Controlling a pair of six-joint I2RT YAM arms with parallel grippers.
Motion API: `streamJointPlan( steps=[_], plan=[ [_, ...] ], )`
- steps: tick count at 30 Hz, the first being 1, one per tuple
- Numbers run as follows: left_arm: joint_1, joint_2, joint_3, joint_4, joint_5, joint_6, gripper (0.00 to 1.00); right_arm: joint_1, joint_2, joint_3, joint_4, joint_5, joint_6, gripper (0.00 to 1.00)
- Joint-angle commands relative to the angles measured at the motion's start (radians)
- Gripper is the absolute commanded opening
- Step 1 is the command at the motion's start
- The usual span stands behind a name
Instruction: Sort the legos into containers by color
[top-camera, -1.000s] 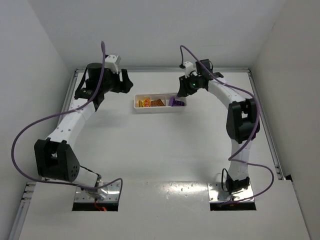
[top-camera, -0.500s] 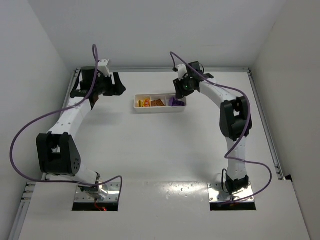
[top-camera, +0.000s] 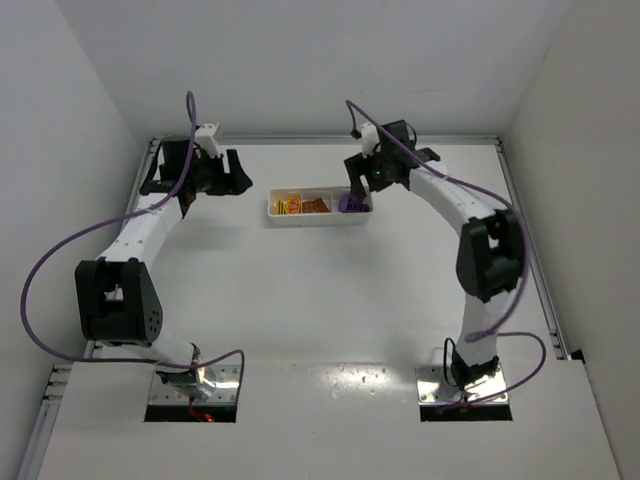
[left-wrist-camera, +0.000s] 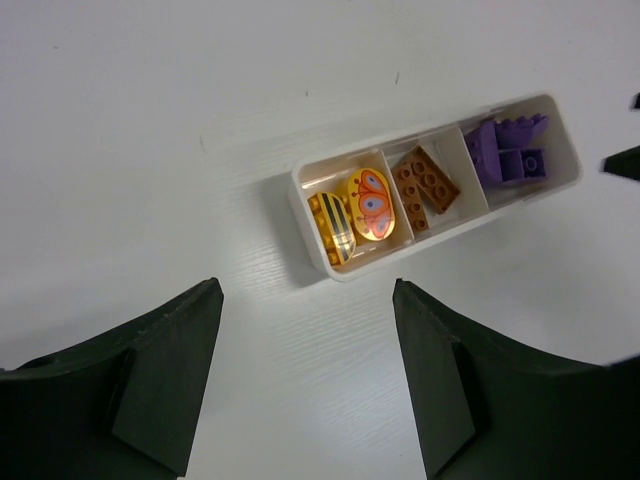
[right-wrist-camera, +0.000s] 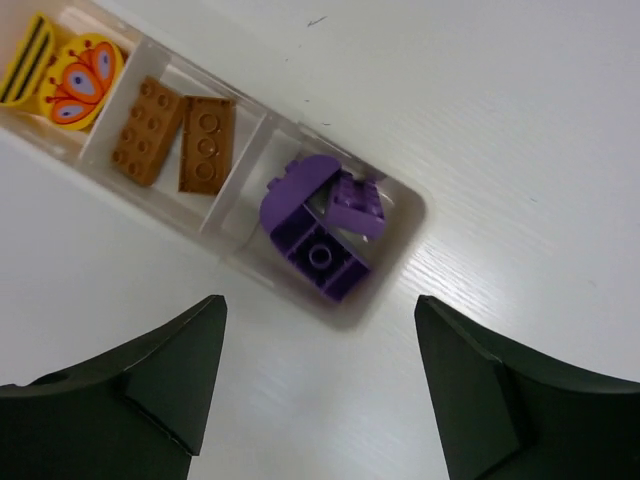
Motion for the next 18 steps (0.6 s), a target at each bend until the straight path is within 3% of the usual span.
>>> streamJointPlan(
  steps=[1, 7, 13, 18],
  plan=[
    [0.008, -0.016, -0.029, 0.0, 0.048, 0.057, 0.75, -0.035, -0.271, -0.044, 0.033, 0.024, 0.019, 0.77],
    [0.008, -0.047, -0.135, -0.022, -0.008, 0.181, 0.75, -0.171, -0.489, -0.312, 0.044, 0.081, -0.069, 0.81],
    [0.037, -0.109, -0.278, 0.0, -0.051, 0.292, 0.75, -0.304, -0.693, -0.644, 0.133, -0.049, -0.059, 0.85],
    [0.057, -0.157, -0.354, 0.043, -0.071, 0.314, 0.75, -0.36, -0.745, -0.731, 0.153, -0.114, -0.041, 0.88]
  ],
)
